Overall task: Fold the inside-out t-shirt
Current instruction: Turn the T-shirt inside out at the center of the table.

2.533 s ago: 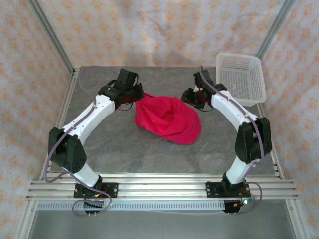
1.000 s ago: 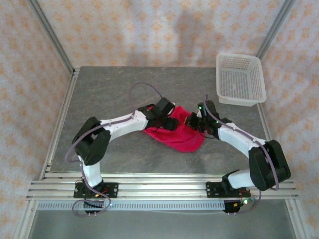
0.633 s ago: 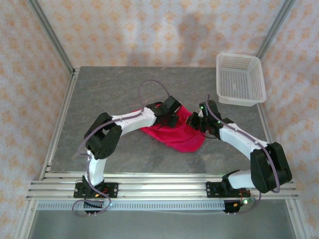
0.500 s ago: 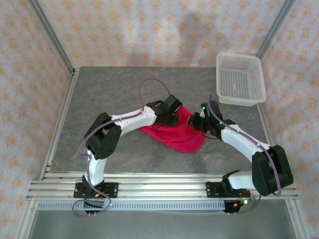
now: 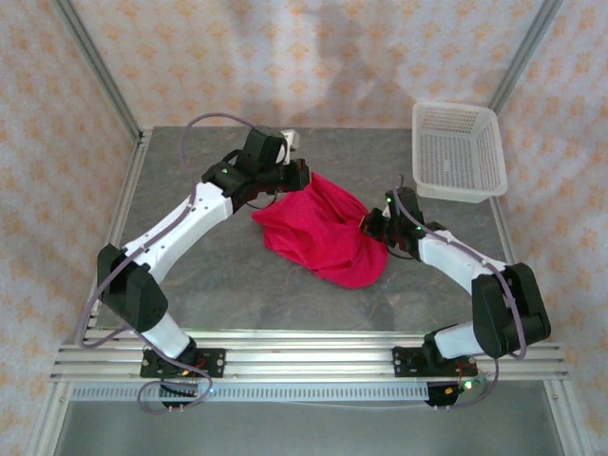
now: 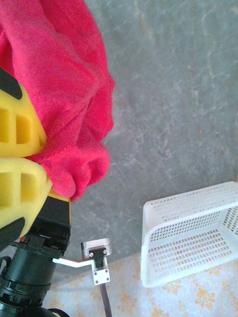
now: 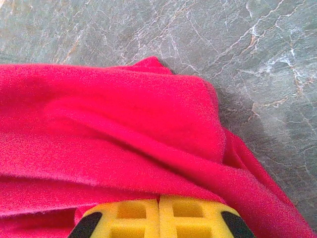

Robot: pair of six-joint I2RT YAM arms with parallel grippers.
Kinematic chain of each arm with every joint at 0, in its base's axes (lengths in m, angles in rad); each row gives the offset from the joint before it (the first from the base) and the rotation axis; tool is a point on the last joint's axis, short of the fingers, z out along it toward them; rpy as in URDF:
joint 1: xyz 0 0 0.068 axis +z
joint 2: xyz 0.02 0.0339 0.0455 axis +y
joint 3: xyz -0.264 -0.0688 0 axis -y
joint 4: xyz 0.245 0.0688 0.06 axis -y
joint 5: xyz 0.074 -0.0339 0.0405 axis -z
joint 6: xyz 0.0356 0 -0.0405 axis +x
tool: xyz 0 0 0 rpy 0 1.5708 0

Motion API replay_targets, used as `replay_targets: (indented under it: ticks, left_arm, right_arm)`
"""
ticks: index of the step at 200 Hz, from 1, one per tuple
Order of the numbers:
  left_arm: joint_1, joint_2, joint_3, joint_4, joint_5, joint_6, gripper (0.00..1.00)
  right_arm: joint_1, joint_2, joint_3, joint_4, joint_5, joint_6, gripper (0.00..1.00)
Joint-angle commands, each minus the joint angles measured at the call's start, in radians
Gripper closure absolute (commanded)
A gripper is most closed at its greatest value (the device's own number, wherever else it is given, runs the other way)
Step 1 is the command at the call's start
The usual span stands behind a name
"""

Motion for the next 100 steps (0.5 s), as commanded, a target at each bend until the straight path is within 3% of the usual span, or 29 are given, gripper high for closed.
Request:
replay_targets:
  ticks: [1, 9, 33, 44, 61, 79, 100]
  left_arm:
    - [0.023, 0.032, -0.067, 0.18, 0.125, -0.131, 1.0]
    - [0.023, 0.047, -0.103, 0.227, 0.154, -0.155, 1.0]
    - [0.023, 0.061, -0.193, 0.333, 0.194, -0.197, 1.0]
    - [0.024, 0.062, -0.205, 0.345, 0.191, -0.201, 1.0]
    - [0.024, 0.066, -0.195, 0.327, 0.184, -0.196, 1.0]
    - [0.024, 0.069, -0.178, 0.299, 0.176, -0.185, 1.0]
    - [0.024, 0.067, -0.172, 0.276, 0.17, -0.176, 1.0]
  right_arm:
    - [-0.018, -0.022, 0.011, -0.172, 0.002, -0.023, 1.0]
    - [-0.016, -0.052, 0.031, -0.197, -0.014, -0.025, 1.0]
    - [0.005, -0.14, 0.086, -0.264, -0.013, -0.028, 0.81]
    - [0.037, -0.153, 0.102, -0.266, -0.013, -0.029, 0.78]
    - [0.084, -0.122, 0.136, -0.273, -0.001, -0.021, 0.8]
    - [0.119, -0.064, 0.154, -0.218, -0.007, 0.016, 0.89]
    - [0.153, 0.023, 0.192, -0.148, -0.007, 0.045, 0.89]
